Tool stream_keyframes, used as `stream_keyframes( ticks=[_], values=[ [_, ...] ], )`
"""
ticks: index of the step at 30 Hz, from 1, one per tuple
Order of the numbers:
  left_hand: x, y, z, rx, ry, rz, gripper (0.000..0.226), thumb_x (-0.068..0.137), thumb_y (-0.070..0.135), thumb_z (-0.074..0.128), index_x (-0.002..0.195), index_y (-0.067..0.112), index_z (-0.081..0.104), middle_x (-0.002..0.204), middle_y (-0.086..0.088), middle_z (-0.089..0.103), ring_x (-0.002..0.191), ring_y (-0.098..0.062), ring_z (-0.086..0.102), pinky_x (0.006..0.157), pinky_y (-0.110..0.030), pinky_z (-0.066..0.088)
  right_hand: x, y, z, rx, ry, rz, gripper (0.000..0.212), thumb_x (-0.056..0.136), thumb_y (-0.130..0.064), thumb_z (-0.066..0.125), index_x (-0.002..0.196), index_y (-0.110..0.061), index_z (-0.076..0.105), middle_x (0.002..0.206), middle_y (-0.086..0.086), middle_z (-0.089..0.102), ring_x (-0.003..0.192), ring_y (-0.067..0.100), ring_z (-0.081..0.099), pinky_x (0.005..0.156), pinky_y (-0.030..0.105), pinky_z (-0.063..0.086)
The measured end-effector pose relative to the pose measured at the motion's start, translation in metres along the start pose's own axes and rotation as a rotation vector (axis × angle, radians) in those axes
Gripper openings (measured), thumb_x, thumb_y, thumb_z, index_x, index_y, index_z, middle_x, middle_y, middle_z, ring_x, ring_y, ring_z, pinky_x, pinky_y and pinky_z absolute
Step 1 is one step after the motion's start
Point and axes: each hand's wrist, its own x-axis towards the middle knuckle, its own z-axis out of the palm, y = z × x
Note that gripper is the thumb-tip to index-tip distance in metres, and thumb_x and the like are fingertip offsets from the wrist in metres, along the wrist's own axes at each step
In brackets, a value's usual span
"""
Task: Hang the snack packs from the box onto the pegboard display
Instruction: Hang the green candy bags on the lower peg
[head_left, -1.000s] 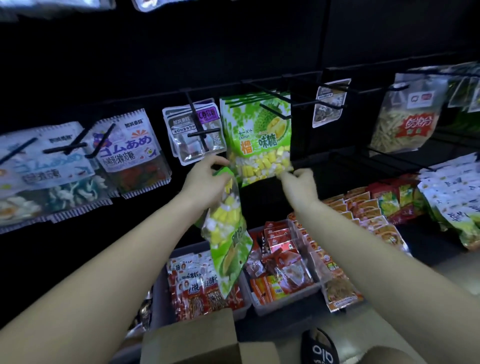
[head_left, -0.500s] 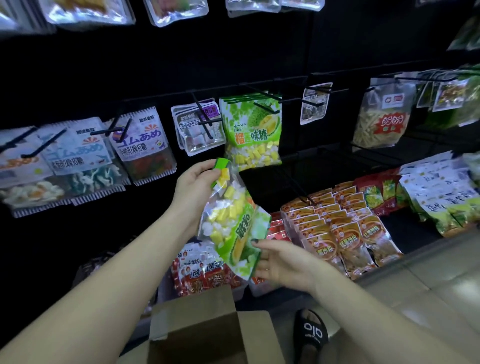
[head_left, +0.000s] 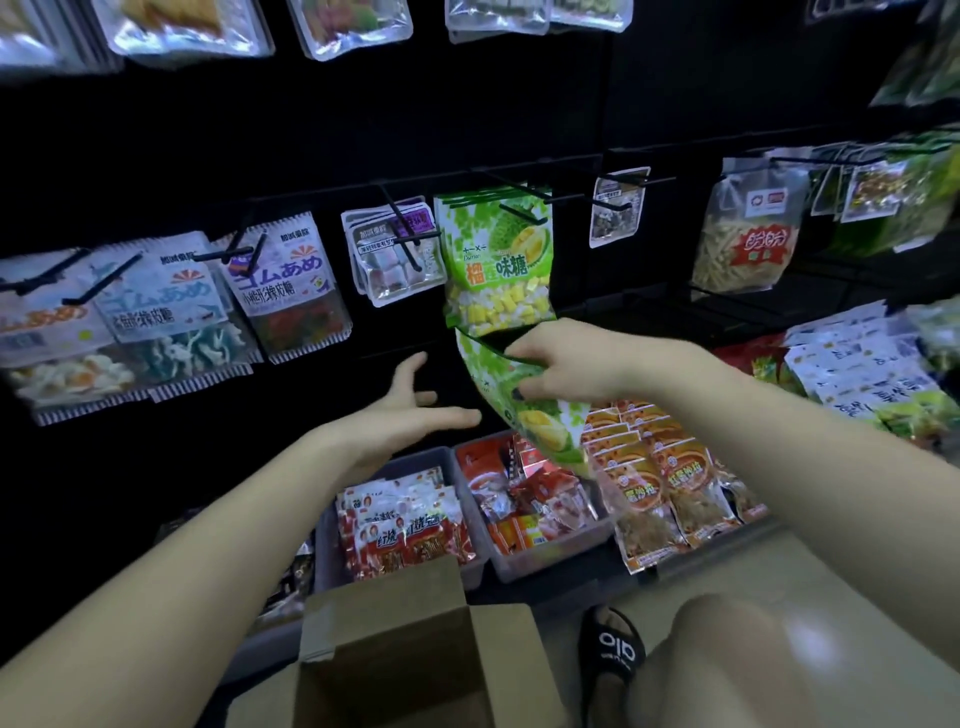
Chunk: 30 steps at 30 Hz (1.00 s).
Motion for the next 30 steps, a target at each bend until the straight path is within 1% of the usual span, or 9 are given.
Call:
stream_keyframes(
  ticks=[2,6,10,13,15,18,23,27,30],
  values=[
    [0.002,0.005,0.010,-0.006,-0.054,0.080,0.105,0.081,0.034,0.089,0.161,0.037,0.020,0.158,-0.002,0.044,0.145,-0.020,0.044,0.109,-0.034,0.040,0.000,-0.005,-0.010,-0.067,-0.054,-0.004,0.020,0.096,-0.022,0.068,0.091,-0.004,0.061,0.082,0.007,0.059,0.076,0.025,0.053,0.064,0.037,0.035],
    [0.004,0.014,0.018,-0.085,-0.061,0.218,0.039,0.092,0.018,0.078,0.129,0.017,0.066,0.122,-0.004,0.077,0.112,-0.025,0.074,0.096,-0.039,0.059,-0.001,0.004,-0.018,0.043,-0.027,0.002,0.014,0.093,-0.020,0.071,0.101,-0.008,0.071,0.102,0.009,0.071,0.096,0.026,0.066,0.086,0.040,0.053],
    [0.001,0.026,0.026,-0.161,0.049,0.307,0.019,0.098,0.020,0.071,0.116,0.015,0.072,0.109,-0.005,0.081,0.098,-0.025,0.078,0.085,-0.039,0.062,-0.001,0.030,-0.018,0.408,0.174,0.061,0.013,0.085,-0.016,0.080,0.091,-0.007,0.073,0.098,0.015,0.074,0.094,0.032,0.071,0.087,0.045,0.057],
    [0.004,0.039,0.030,-0.210,0.125,0.309,0.012,0.101,0.027,0.067,0.107,0.019,0.073,0.100,-0.001,0.082,0.091,-0.022,0.079,0.082,-0.040,0.063,-0.006,0.052,-0.013,0.795,0.277,0.143,0.010,0.088,-0.006,0.077,0.086,-0.011,0.069,0.083,0.000,0.075,0.081,0.018,0.073,0.071,0.030,0.057],
    [0.010,0.046,0.034,-0.249,0.154,0.294,0.011,0.102,0.029,0.066,0.104,0.020,0.074,0.102,-0.004,0.082,0.094,-0.025,0.079,0.089,-0.047,0.063,-0.006,0.062,-0.006,1.029,0.333,0.204,0.012,0.090,-0.004,0.074,0.095,-0.012,0.068,0.090,0.002,0.077,0.085,0.018,0.075,0.071,0.029,0.058],
    [0.020,0.057,0.040,-0.294,0.188,0.293,0.014,0.101,0.032,0.068,0.108,0.022,0.075,0.111,-0.005,0.080,0.104,-0.031,0.076,0.100,-0.057,0.057,0.000,0.070,0.003,1.243,0.424,0.289,0.022,0.095,-0.012,0.070,0.115,-0.006,0.064,0.116,0.019,0.075,0.097,0.027,0.075,0.086,0.037,0.060],
    [0.035,0.076,0.045,-0.335,0.178,0.272,0.029,0.100,0.039,0.068,0.124,0.022,0.071,0.118,-0.003,0.078,0.109,-0.029,0.074,0.103,-0.057,0.055,0.011,0.073,0.009,1.309,0.408,0.197,0.028,0.102,-0.017,0.061,0.129,-0.011,0.067,0.124,0.008,0.075,0.114,0.025,0.072,0.099,0.044,0.056],
    [0.040,0.093,0.045,-0.328,0.201,0.228,0.053,0.089,0.057,0.072,0.131,0.025,0.065,0.136,0.001,0.068,0.126,-0.030,0.064,0.111,-0.059,0.046,0.024,0.076,-0.001,1.303,0.605,0.216,0.027,0.099,-0.010,0.064,0.124,-0.001,0.068,0.119,0.017,0.075,0.110,0.034,0.073,0.098,0.051,0.057],
    [0.046,0.106,0.042,-0.338,0.180,0.139,0.099,0.072,0.075,0.073,0.151,0.022,0.047,0.147,-0.003,0.059,0.125,-0.028,0.064,0.102,-0.054,0.054,0.036,0.079,-0.009,1.266,0.701,0.256,0.028,0.098,-0.013,0.066,0.120,0.004,0.067,0.115,0.023,0.074,0.100,0.035,0.075,0.084,0.045,0.062]
  ],
)
